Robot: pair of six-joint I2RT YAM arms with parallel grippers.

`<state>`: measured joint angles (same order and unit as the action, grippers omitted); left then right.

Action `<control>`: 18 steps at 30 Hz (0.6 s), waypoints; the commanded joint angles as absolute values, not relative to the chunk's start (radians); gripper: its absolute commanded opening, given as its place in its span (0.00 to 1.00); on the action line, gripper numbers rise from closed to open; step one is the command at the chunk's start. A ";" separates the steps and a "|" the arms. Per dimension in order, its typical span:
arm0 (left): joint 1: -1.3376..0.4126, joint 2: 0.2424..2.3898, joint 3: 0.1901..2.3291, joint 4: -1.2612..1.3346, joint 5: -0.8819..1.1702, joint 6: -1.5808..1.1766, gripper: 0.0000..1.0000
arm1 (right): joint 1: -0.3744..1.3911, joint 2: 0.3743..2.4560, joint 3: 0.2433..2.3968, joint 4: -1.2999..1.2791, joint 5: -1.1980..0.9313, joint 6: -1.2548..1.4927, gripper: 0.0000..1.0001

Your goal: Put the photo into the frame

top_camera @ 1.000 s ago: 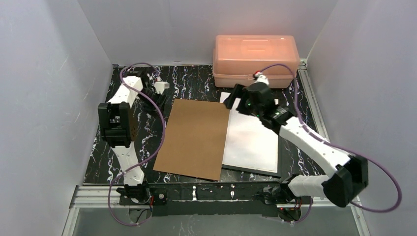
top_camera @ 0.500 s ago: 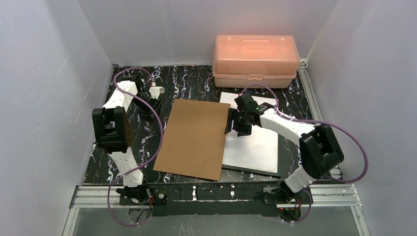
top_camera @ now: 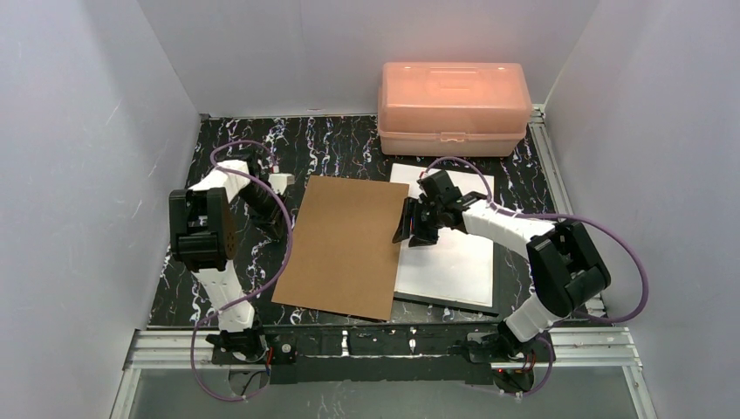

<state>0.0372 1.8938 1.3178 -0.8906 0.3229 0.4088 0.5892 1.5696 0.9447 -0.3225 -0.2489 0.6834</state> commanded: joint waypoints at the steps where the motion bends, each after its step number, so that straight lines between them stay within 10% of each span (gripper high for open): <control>1: 0.019 1.920 1.295 -0.833 0.306 0.393 0.22 | 0.583 1.591 0.926 -0.226 -0.297 0.704 0.59; 18: -0.034 1.969 1.300 -0.818 0.327 0.381 0.09 | 0.584 1.632 0.846 -0.084 -0.328 0.774 0.54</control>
<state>-0.0120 1.9400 1.3045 -0.8345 0.3138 0.3809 0.5892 1.6318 0.8665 -0.1543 -0.2996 0.7494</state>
